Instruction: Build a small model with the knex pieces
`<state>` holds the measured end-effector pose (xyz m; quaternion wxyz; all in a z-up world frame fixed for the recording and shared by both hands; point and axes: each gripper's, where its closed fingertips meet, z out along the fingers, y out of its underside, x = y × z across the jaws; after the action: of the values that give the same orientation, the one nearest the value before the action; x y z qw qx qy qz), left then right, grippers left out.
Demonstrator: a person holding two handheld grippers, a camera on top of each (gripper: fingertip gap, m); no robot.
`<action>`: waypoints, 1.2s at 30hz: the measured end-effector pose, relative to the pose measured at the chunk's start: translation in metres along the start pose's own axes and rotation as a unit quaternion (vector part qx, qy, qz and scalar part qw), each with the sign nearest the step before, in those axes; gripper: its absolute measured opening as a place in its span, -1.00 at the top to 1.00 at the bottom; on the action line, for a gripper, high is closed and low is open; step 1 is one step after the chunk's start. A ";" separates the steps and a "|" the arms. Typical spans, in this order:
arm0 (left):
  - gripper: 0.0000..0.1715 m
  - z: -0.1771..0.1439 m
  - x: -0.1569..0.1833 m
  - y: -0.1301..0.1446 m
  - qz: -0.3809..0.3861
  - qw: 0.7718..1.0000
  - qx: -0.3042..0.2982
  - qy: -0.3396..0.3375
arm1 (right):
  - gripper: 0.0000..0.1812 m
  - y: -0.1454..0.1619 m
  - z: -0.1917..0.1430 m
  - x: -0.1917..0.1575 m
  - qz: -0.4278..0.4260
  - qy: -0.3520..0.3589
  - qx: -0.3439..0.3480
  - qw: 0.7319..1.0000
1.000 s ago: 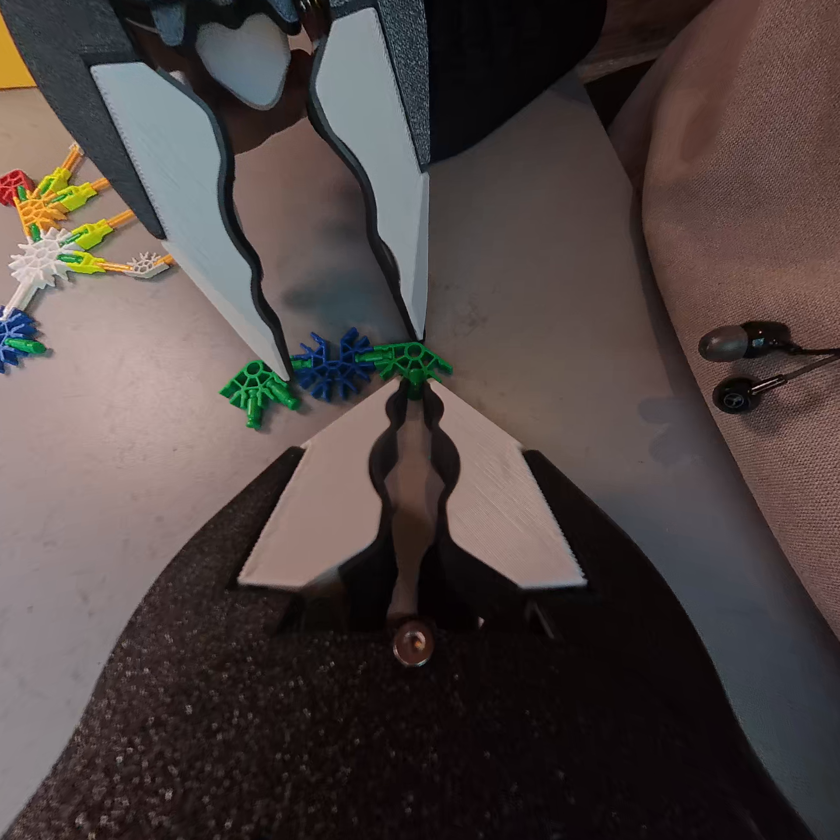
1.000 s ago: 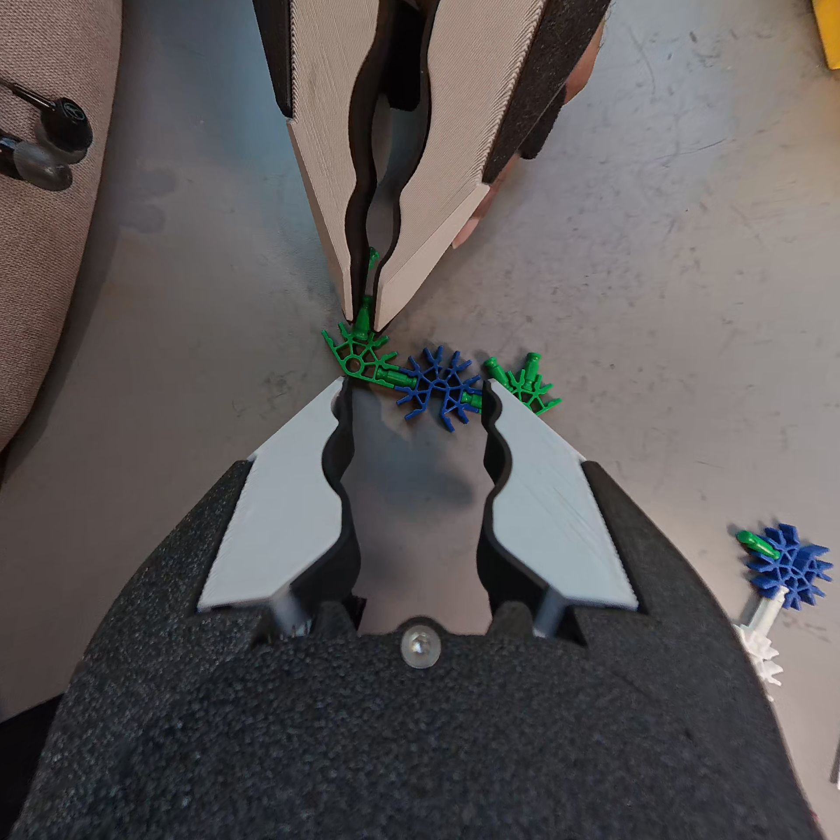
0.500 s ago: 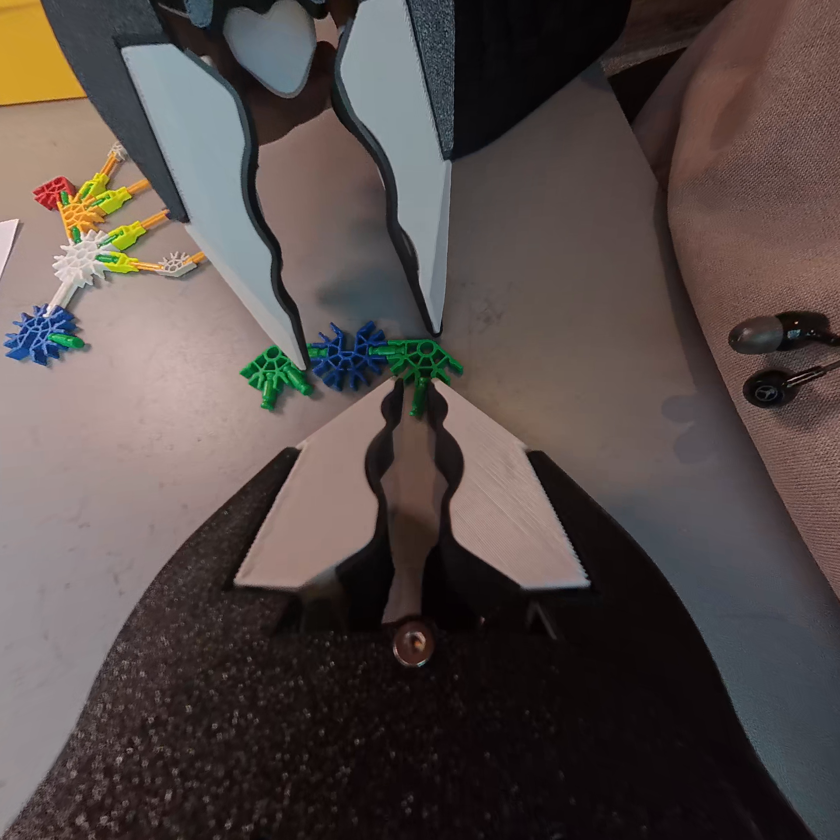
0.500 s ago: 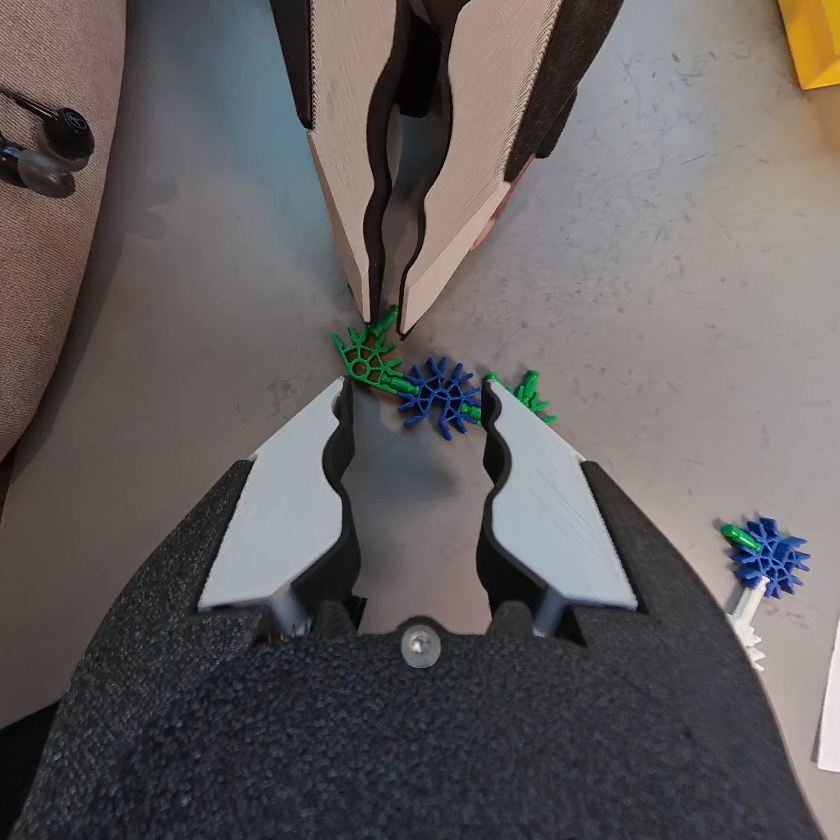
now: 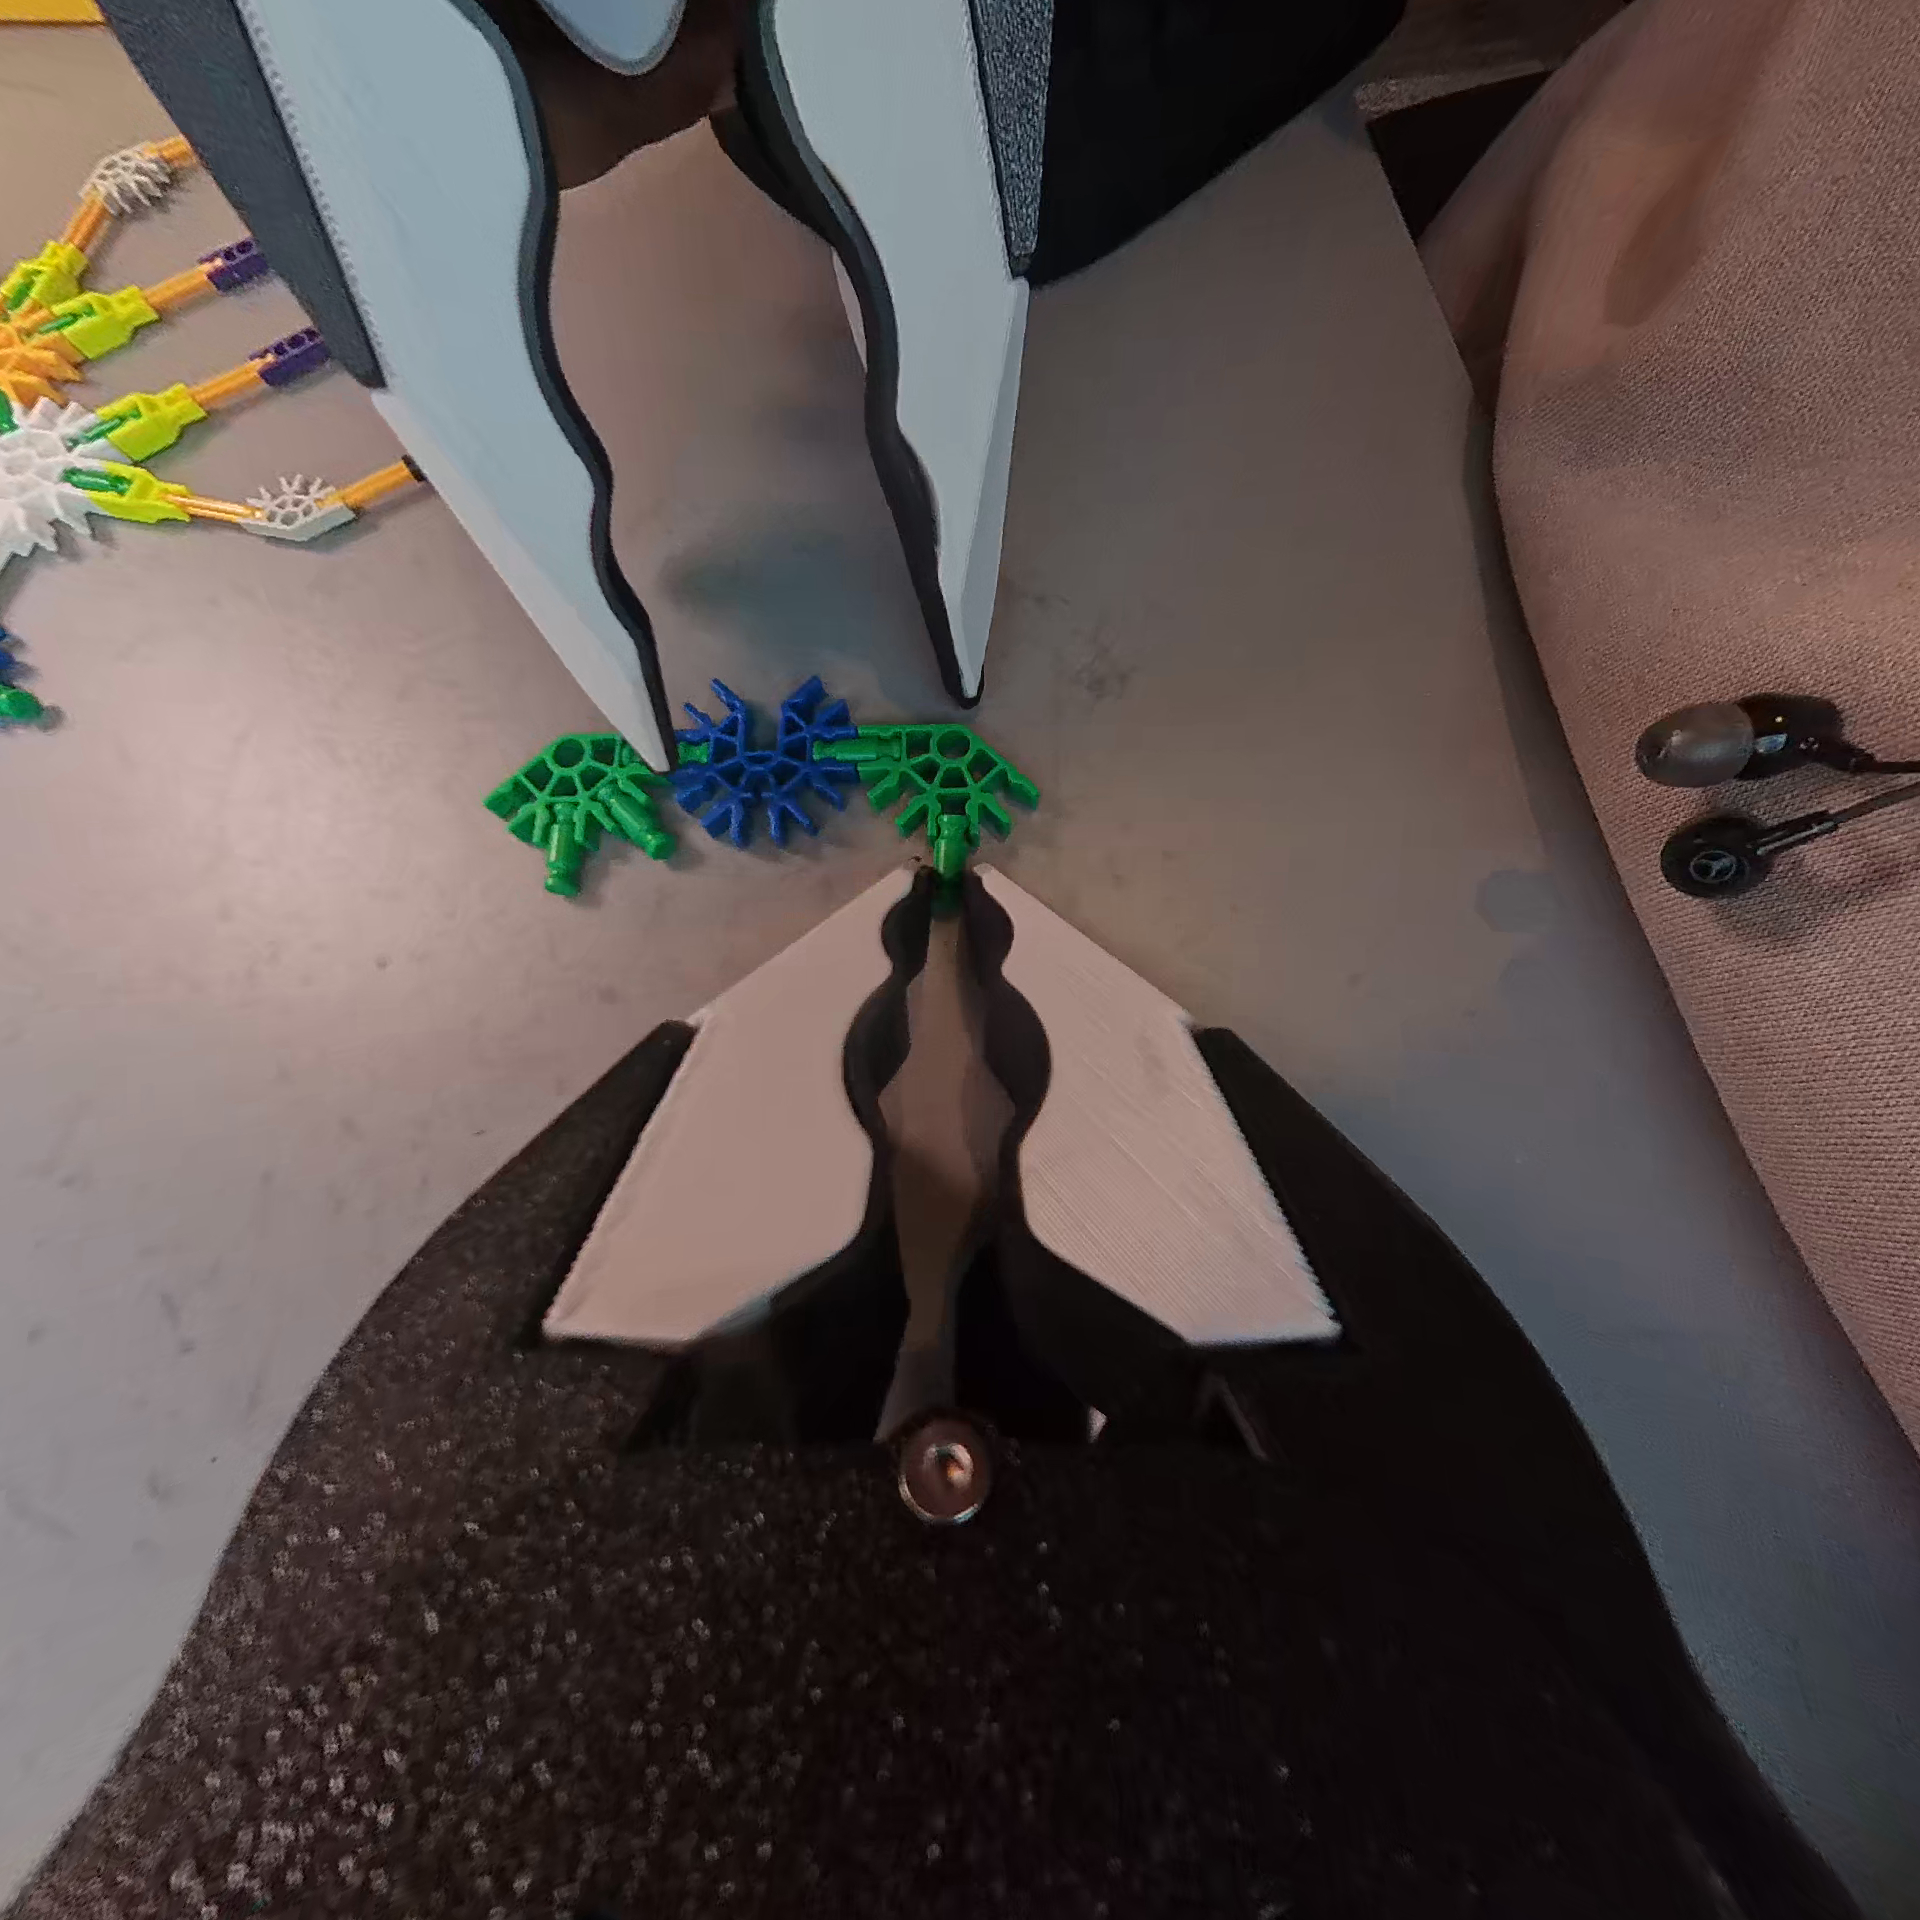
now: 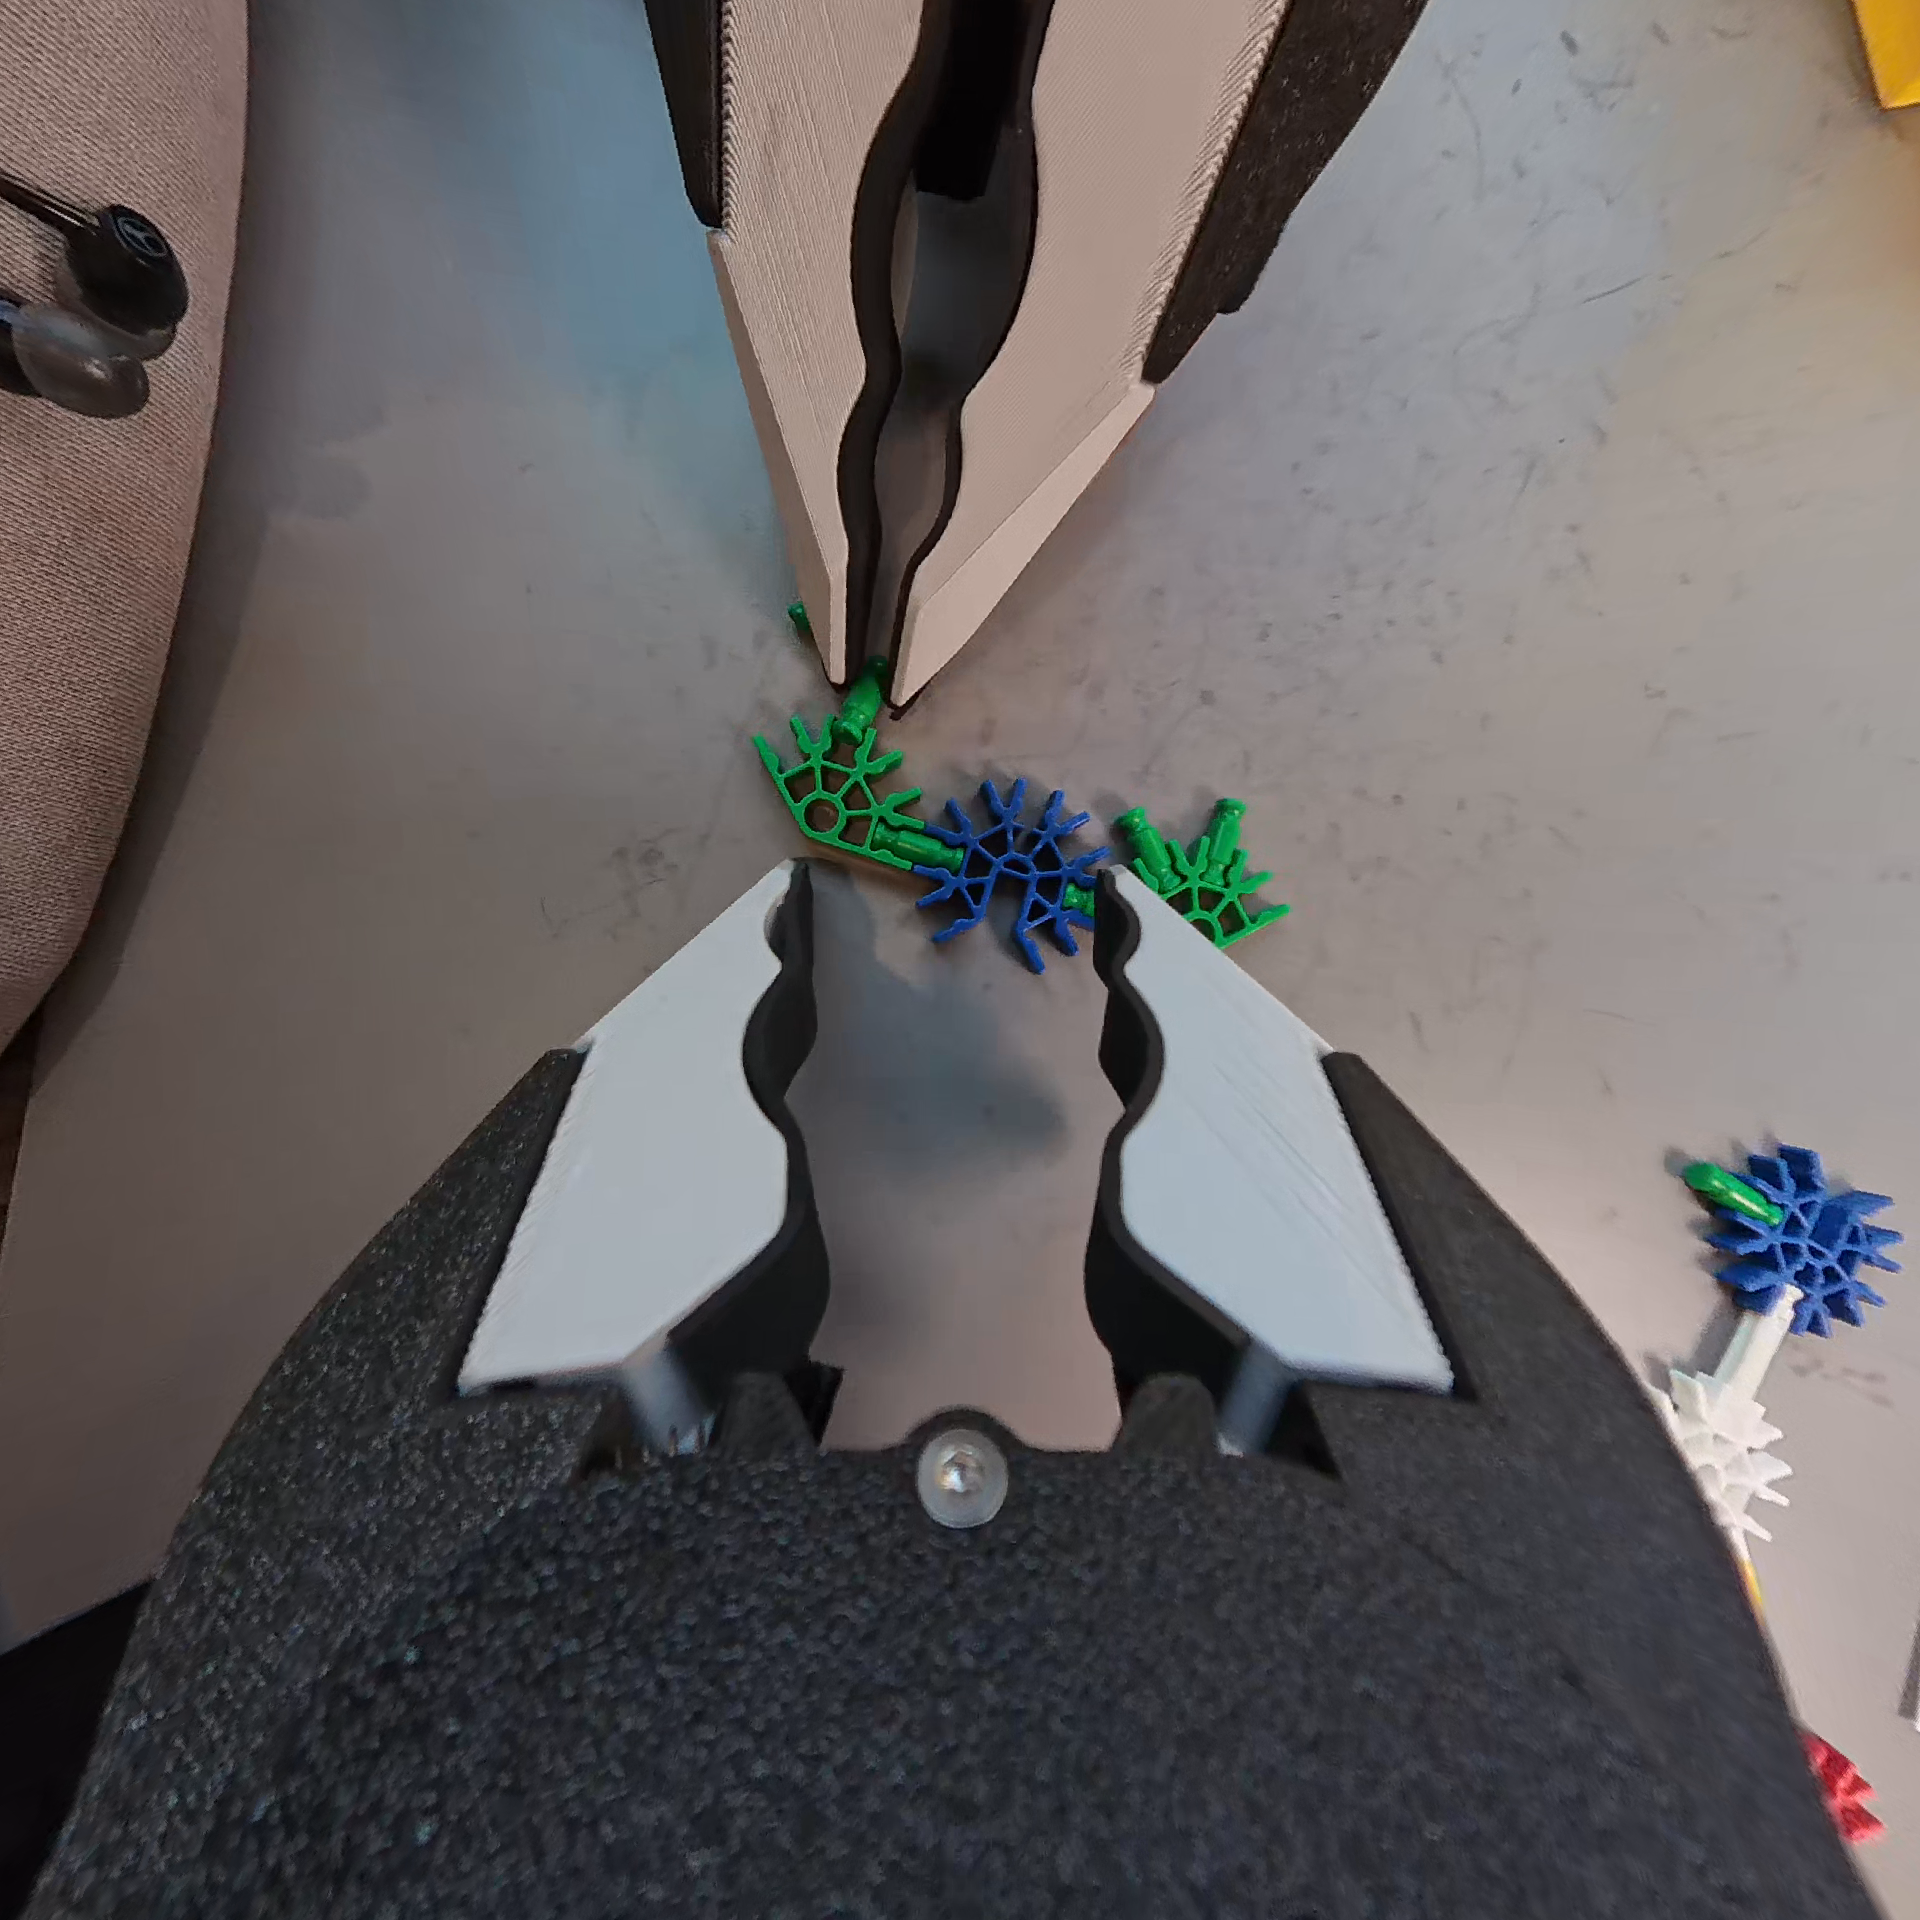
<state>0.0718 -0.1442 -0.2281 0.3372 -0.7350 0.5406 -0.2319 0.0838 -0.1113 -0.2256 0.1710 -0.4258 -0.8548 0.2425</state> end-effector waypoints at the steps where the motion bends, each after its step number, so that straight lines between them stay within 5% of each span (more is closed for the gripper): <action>1: 0.94 0.000 0.000 -0.001 -0.002 1.000 0.000 0.000 | 0.43 0.000 0.000 0.001 0.003 0.000 -0.002 1.000; 15: 0.94 0.004 0.003 -0.004 -0.013 1.000 -0.001 -0.005 | 0.46 -0.010 -0.007 -0.002 0.012 0.000 0.016 1.000; 22: 0.94 0.005 0.002 -0.005 -0.018 1.000 -0.001 -0.009 | 1.00 -0.035 -0.011 -0.012 0.068 0.023 0.041 0.997; 36: 0.94 0.005 0.000 -0.009 -0.027 0.999 0.004 -0.019 | 1.00 -0.016 0.005 -0.020 0.137 0.045 -0.021 0.989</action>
<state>0.0807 -0.1414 -0.2244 0.3441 -0.7521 0.5134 -0.2289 0.0827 -0.1375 -0.2220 0.1653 -0.5526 -0.7848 0.2266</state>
